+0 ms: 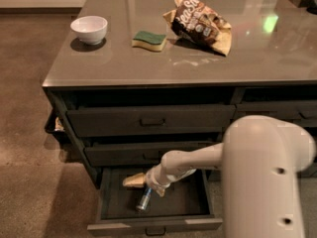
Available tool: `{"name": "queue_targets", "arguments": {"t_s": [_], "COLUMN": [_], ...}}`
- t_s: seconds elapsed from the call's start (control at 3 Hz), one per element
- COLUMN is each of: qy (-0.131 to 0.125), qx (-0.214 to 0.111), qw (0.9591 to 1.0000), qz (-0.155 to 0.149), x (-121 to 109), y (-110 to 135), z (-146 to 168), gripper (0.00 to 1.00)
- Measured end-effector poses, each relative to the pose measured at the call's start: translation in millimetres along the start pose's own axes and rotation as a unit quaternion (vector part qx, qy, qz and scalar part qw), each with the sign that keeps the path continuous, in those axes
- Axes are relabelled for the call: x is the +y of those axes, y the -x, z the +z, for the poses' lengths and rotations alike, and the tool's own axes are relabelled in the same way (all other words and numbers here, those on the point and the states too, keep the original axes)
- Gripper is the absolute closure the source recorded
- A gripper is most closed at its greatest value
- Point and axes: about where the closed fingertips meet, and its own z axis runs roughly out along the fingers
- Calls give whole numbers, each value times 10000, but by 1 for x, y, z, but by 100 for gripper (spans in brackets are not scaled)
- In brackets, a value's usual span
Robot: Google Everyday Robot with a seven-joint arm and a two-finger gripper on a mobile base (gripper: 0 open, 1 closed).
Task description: Pick redbull can from bottom drawer and place on counter
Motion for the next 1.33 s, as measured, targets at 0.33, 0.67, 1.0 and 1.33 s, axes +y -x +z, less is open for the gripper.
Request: {"name": "queue_targets", "arguments": {"t_s": [0.33, 0.67, 1.0, 1.33], "qy": [-107, -98, -277, -531], "qx": [155, 153, -27, -246], "qw": [9997, 9997, 9994, 9976], "qz": [150, 153, 213, 357], "x": [-11, -11, -23, -44], "y": [9, 9, 22, 32], "z": [59, 60, 72, 88], "gripper": [0, 0, 0, 0]}}
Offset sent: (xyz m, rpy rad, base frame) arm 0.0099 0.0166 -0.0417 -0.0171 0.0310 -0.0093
